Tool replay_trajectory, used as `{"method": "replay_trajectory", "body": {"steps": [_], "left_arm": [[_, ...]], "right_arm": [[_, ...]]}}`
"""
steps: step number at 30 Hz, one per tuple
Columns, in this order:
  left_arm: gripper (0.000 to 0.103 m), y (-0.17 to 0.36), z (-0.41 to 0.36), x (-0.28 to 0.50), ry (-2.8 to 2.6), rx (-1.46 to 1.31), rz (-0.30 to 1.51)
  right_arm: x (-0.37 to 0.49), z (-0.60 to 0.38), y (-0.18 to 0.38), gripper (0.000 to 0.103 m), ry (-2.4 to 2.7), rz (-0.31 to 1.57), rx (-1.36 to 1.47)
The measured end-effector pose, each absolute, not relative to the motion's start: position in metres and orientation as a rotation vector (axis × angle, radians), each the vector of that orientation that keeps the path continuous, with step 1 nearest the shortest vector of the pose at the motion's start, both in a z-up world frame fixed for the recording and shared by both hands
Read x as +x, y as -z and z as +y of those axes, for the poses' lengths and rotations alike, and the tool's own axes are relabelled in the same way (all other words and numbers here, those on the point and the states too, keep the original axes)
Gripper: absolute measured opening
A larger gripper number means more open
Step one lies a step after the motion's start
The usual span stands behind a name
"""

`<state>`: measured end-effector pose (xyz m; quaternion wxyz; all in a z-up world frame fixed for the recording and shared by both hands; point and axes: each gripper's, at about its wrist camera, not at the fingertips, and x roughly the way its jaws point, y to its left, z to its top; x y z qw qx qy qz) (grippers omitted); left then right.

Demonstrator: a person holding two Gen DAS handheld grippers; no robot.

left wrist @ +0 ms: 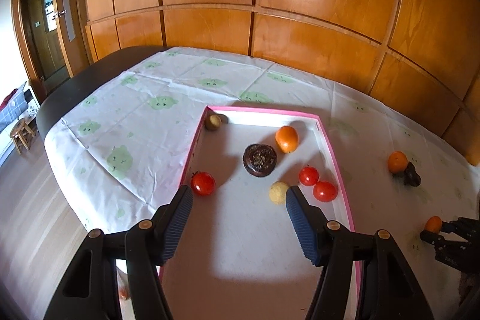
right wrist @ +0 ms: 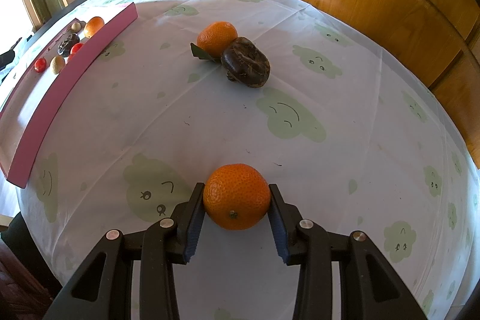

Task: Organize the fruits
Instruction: 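Carry the orange into the tray and open the right gripper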

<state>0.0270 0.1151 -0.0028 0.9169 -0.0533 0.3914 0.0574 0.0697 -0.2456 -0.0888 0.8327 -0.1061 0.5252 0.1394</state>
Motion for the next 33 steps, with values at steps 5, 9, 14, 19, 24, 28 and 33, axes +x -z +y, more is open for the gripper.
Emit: {"method": "replay_trajectory", "body": {"steps": [5, 9, 14, 19, 24, 28, 33], "left_arm": [[0.065, 0.009, 0.108, 0.025, -0.101, -0.095, 0.818], [0.065, 0.01, 0.109, 0.024, -0.101, -0.085, 0.808], [0.065, 0.007, 0.122, 0.022, -0.126, -0.098, 0.787], [0.065, 0.008, 0.138, 0.018, -0.159, -0.11, 0.784], [0.065, 0.006, 0.157, 0.014, -0.196, -0.14, 0.772], [0.065, 0.001, 0.168, 0.011, -0.215, -0.154, 0.753], [0.065, -0.001, 0.179, 0.006, -0.233, -0.174, 0.747]], "right_arm": [[0.069, -0.247, 0.089, 0.04, -0.292, 1.113, -0.221], [0.069, -0.243, 0.088, 0.04, -0.275, 1.119, -0.236], [0.072, -0.232, 0.083, 0.04, -0.251, 1.147, -0.243], [0.069, -0.195, 0.065, 0.04, -0.365, 1.13, -0.233], [0.065, -0.138, 0.035, 0.04, -0.525, 1.057, -0.245], [0.06, -0.088, 0.02, 0.04, -0.646, 1.017, -0.259], [0.056, -0.027, 0.018, 0.04, -0.745, 1.005, -0.308]]}}
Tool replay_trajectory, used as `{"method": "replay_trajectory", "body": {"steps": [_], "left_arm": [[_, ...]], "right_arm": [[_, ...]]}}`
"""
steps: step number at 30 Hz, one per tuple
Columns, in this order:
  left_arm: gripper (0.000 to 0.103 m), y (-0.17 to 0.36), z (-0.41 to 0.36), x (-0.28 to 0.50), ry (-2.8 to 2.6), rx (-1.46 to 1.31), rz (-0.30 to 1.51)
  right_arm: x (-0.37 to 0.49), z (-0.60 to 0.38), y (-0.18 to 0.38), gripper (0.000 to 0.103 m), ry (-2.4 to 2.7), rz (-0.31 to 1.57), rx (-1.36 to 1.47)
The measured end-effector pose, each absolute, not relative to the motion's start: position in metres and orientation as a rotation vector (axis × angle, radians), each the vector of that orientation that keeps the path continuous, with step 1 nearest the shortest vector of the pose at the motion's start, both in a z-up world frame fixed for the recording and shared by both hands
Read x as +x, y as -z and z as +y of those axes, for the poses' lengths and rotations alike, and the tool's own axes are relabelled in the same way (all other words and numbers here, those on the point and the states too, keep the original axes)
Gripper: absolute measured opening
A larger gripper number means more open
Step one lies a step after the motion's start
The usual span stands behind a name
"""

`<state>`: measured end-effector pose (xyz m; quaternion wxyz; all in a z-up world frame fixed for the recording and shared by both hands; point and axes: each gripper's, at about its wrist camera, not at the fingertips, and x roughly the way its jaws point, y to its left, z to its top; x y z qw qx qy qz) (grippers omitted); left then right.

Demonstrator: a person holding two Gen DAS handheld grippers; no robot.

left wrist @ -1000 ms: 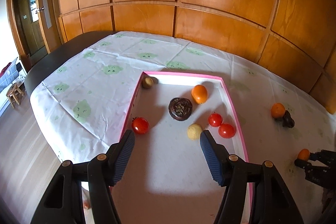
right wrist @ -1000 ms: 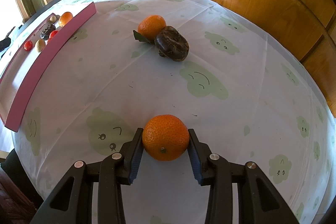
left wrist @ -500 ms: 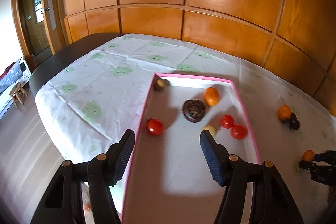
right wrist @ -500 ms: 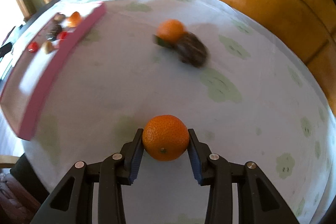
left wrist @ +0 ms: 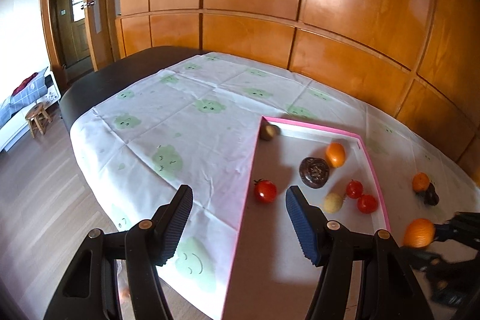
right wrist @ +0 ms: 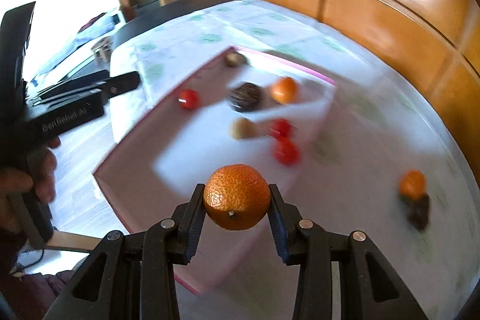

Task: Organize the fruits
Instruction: 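Carry the orange into the tray and open the right gripper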

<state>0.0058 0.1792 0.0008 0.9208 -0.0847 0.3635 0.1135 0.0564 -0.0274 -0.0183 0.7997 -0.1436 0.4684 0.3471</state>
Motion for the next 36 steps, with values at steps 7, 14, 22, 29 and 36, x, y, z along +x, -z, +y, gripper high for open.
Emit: {"method": "replay_trajectory", "body": {"steps": [7, 14, 22, 29, 36], "left_arm": [[0.065, -0.001, 0.194, 0.004, -0.259, -0.205, 0.738], [0.065, 0.003, 0.195, 0.005, -0.257, -0.212, 0.748], [0.065, 0.001, 0.188, 0.004, -0.249, -0.194, 0.748], [0.065, -0.002, 0.179, 0.004, -0.234, -0.167, 0.746], [0.065, -0.004, 0.165, 0.005, -0.201, -0.137, 0.753]], "right_arm": [[0.062, 0.021, 0.043, 0.04, -0.76, 1.062, -0.392], [0.074, 0.022, 0.051, 0.042, -0.722, 1.084, -0.345], [0.074, 0.002, 0.027, 0.042, -0.724, 1.012, -0.26], [0.075, -0.033, 0.007, 0.042, -0.662, 0.956, -0.178], [0.081, -0.09, -0.004, 0.042, -0.564, 0.919, -0.133]]}}
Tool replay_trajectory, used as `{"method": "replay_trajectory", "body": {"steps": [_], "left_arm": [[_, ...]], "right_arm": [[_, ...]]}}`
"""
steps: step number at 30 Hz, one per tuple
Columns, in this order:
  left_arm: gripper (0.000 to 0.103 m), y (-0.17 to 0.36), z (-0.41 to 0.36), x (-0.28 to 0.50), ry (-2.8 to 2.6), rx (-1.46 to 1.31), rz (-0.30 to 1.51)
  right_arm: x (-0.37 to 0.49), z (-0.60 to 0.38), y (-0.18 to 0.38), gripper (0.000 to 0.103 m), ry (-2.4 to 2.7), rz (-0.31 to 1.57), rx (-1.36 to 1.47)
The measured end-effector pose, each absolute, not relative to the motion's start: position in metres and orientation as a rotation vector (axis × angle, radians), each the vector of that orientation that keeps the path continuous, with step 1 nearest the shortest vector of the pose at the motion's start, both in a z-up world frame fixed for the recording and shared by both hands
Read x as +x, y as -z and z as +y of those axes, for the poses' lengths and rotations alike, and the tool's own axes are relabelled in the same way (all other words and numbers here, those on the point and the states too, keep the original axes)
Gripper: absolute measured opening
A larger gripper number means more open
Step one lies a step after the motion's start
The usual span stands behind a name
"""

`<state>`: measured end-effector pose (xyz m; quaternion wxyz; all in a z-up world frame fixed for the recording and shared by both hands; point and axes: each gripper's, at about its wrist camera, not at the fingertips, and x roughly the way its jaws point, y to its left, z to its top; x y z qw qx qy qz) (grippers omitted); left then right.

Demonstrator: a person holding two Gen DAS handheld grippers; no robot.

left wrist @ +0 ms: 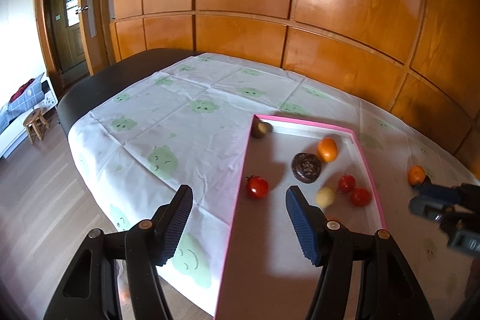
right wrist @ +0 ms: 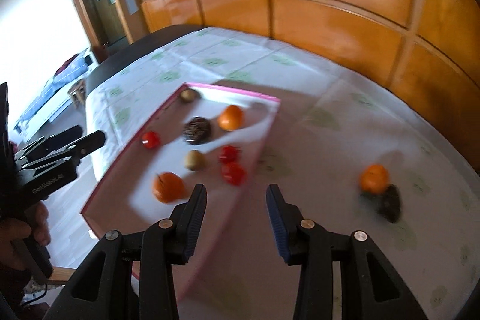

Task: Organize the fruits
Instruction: 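Carry the orange into the tray and open the right gripper, then move both grippers from the tray back toward the remaining fruits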

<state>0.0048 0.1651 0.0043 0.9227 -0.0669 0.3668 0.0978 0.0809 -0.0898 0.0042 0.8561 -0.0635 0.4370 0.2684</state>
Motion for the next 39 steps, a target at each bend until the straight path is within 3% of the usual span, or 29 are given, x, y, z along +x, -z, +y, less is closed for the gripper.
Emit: {"method": "replay_trajectory", "body": {"steps": [26, 39], "left_arm": [[0.062, -0.018, 0.045, 0.023, 0.084, 0.047, 0.763], [0.06, -0.009, 0.003, 0.03, 0.172, 0.077, 0.823]], "right_arm": [[0.104, -0.317, 0.028, 0.042, -0.098, 0.958, -0.021], [0.114, -0.355, 0.044, 0.042, -0.029, 1.024, 0.173]]}}
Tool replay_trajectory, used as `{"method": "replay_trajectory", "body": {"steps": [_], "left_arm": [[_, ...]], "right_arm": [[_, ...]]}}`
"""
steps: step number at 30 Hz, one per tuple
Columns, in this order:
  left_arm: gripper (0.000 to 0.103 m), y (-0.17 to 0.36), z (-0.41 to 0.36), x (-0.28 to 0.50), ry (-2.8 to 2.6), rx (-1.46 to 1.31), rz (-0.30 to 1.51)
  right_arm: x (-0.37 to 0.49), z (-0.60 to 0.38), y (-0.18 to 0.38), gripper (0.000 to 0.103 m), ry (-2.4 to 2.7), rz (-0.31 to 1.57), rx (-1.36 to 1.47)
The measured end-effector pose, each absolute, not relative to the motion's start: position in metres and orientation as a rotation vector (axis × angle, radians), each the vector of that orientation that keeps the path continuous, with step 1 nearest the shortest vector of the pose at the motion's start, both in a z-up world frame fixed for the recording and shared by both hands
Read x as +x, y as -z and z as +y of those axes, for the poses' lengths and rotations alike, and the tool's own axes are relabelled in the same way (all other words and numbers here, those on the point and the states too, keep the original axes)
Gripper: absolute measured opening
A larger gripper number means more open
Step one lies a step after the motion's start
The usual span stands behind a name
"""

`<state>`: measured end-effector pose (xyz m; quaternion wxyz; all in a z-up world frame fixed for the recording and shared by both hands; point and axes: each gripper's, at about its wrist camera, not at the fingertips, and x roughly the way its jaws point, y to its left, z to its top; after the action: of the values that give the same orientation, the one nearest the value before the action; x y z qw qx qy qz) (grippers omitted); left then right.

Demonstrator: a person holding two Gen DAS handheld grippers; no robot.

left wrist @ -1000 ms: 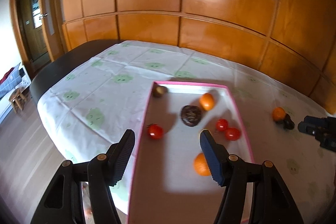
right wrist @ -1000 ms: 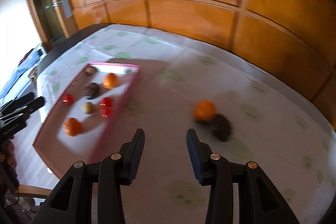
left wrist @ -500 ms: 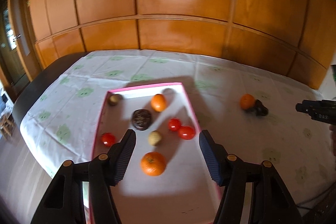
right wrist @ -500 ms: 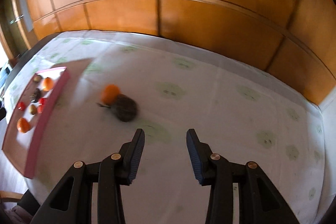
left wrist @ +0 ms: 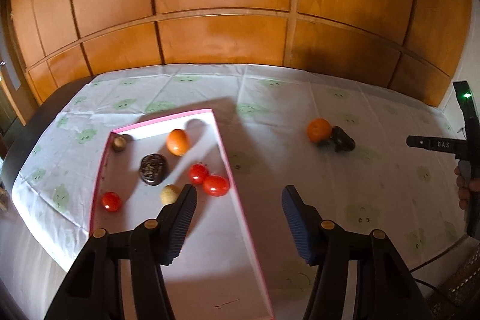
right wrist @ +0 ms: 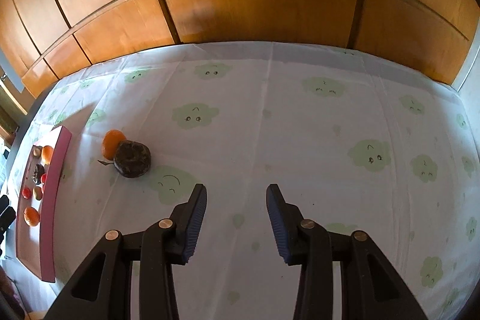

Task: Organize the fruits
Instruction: 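Move both grippers from the tray back toward the remaining fruits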

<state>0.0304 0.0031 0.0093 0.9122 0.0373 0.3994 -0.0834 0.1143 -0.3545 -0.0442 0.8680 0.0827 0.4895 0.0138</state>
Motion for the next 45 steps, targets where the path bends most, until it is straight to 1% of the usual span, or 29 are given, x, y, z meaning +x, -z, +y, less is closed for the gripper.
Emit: {"method": "replay_trajectory", "body": {"steps": [7, 23, 32, 40, 45], "left_arm": [[0.059, -0.009, -0.019, 0.036, 0.22, 0.1, 0.824], [0.058, -0.006, -0.039, 0.048, 0.245, 0.113, 0.844], [0.052, 0.01, -0.048, 0.057, 0.263, 0.099, 0.907], [0.052, 0.017, -0.045, 0.073, 0.27, 0.043, 0.955], [0.052, 0.016, -0.057, 0.089, 0.293, 0.036, 0.961]], "right_arm": [[0.114, -0.356, 0.044, 0.042, -0.025, 1.023, 0.176], [0.113, -0.357, 0.039, 0.042, -0.029, 1.011, 0.196], [0.113, -0.351, 0.036, 0.042, -0.059, 1.01, 0.185], [0.112, -0.348, 0.033, 0.042, -0.073, 1.007, 0.186], [0.112, -0.347, 0.031, 0.042, -0.082, 1.001, 0.186]]}}
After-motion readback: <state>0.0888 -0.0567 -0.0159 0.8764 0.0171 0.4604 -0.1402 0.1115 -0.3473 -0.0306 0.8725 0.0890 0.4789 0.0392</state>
